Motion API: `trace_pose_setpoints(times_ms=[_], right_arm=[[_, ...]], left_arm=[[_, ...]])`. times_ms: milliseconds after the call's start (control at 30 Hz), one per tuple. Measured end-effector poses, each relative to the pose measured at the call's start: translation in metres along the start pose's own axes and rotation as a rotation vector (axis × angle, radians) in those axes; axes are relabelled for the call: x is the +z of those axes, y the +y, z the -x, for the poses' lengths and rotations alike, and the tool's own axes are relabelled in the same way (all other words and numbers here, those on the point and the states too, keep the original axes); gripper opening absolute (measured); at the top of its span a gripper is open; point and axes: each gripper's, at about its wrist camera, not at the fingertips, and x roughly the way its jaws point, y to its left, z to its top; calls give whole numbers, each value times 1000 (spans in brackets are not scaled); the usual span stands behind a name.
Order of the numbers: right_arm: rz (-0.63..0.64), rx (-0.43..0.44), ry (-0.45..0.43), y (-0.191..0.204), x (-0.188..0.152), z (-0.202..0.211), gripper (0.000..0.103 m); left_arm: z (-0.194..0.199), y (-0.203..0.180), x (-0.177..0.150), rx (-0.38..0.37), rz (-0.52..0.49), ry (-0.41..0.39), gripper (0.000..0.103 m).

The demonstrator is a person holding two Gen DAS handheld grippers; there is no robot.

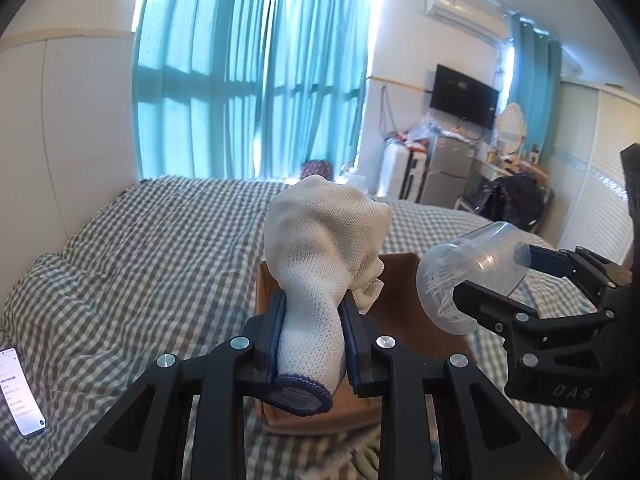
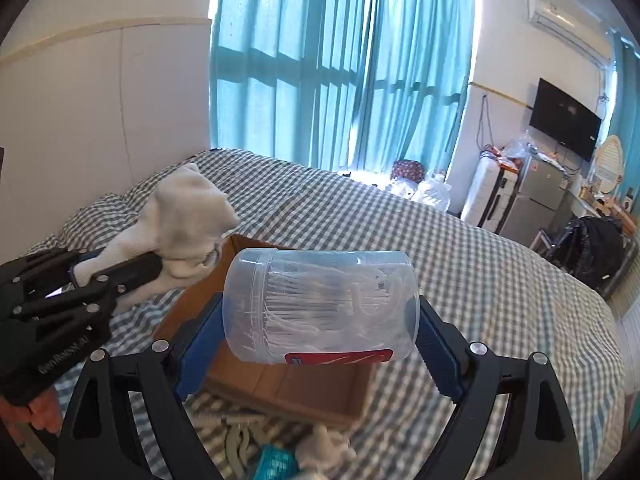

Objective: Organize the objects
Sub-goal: 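Carry glove and jar over the box and release both into it, then grasp the lace-trimmed cream cloth with the left tool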

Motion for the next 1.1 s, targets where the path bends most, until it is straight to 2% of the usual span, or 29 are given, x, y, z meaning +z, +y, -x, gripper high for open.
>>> trace_pose_setpoints(times_ms=[67, 300, 467, 633, 700, 733, 767, 800, 867, 1100], right_arm=[[5, -3, 7, -2, 5, -21, 89], [-17, 29, 55, -18, 8, -83, 89], [-32, 55, 82, -24, -2, -105, 89], [-72, 66, 115, -28, -14, -114, 89], [-79, 68, 115, -29, -16, -112, 90], [-82, 66, 108, -29, -16, -108, 91], [-87, 63, 92, -30, -15, -103, 96], [-93, 60, 78, -32, -13, -96, 100], [-103, 62, 54, -34, -9, -80, 102], [-63, 33, -9, -40, 1, -9, 102]], left_arm=[[-22, 2, 1, 15, 22, 33, 26], [-78, 2, -16, 35, 10, 106, 26], [-99, 3, -27, 26, 30, 153, 26], [-103, -12, -34, 19, 6, 190, 28], [-99, -15, -34, 7, 6, 192, 33], [-95, -16, -33, 6, 1, 189, 44], [-91, -18, -32, 10, -7, 182, 61], [-85, -19, -29, 30, -12, 168, 68], [-68, -18, -25, 73, -4, 123, 90], [-9, -18, -14, 136, 48, 56, 96]])
